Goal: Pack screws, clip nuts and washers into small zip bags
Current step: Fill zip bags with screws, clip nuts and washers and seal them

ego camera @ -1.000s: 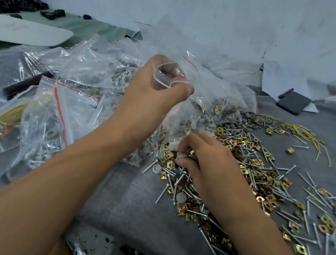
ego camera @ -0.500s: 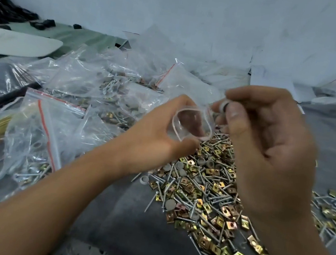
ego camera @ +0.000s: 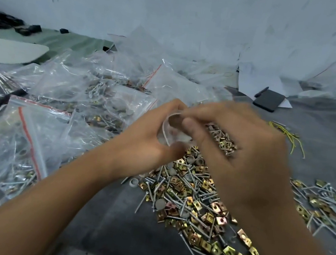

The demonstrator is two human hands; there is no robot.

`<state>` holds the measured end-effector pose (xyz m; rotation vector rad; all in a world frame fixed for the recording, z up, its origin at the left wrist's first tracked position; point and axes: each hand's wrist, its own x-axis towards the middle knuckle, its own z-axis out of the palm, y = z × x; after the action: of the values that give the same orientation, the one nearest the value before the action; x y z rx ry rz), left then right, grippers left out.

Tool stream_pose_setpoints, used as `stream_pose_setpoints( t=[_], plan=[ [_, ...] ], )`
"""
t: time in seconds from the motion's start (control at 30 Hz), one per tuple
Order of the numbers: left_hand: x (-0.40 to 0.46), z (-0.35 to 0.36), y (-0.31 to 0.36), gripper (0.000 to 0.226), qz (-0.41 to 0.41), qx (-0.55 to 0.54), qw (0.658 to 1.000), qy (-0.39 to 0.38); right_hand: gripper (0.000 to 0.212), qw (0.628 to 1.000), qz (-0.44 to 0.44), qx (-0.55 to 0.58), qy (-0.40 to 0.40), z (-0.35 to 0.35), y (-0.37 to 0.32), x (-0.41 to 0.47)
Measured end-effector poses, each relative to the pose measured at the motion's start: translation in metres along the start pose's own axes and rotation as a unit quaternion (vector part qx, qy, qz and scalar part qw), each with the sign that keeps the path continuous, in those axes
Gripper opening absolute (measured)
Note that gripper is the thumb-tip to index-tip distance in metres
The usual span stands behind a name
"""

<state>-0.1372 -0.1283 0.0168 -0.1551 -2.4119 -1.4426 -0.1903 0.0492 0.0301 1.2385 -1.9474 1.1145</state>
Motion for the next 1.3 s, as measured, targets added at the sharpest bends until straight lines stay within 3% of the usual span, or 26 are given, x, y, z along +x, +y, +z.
stream_pose_setpoints(
  t=[0.1,0.27,0.43,0.57,0.83,0.97,1.1,1.2,1.23,1.3],
  plan=[
    [0.001,-0.01,-0.009,0.026,-0.026,-0.026,0.999,0.028,0.011,0.997,0.065,0.02,0.039,-0.003,0.007,-0.002],
    [0.005,-0.029,-0.022,0.03,-0.039,-0.168,0.969,0.175,0.01,0.969,0.157,0.021,-0.192,0.022,0.015,-0.016],
    [0.005,-0.038,-0.024,0.025,-0.012,-0.185,0.961,0.206,0.023,0.94,0.146,-0.047,-0.305,0.053,0.02,-0.026],
    [0.006,-0.039,-0.022,0.025,-0.001,-0.199,0.956,0.216,0.03,0.938,0.125,-0.083,-0.313,0.062,0.022,-0.031],
    [0.006,-0.041,-0.017,0.028,-0.003,-0.27,0.939,0.212,0.017,0.965,0.129,-0.052,-0.224,0.07,0.022,-0.036],
    [0.004,-0.046,-0.015,0.011,-0.037,-0.445,0.878,0.171,0.012,0.97,0.09,-0.078,-0.213,0.076,0.02,-0.031],
    [0.001,-0.055,-0.01,0.021,-0.023,-0.642,0.762,0.082,0.008,0.97,0.071,-0.084,-0.218,0.079,0.02,-0.033],
    [-0.003,-0.06,-0.004,0.028,0.001,-0.728,0.684,0.049,0.014,0.97,0.073,-0.095,-0.213,0.08,0.022,-0.035],
    [-0.003,-0.062,-0.001,0.028,0.001,-0.741,0.668,0.061,0.016,0.97,0.078,-0.092,-0.21,0.08,0.022,-0.035],
    [-0.003,-0.06,0.005,0.036,-0.009,-0.723,0.679,0.123,0.014,0.97,0.076,-0.089,-0.212,0.08,0.022,-0.035]
  ],
)
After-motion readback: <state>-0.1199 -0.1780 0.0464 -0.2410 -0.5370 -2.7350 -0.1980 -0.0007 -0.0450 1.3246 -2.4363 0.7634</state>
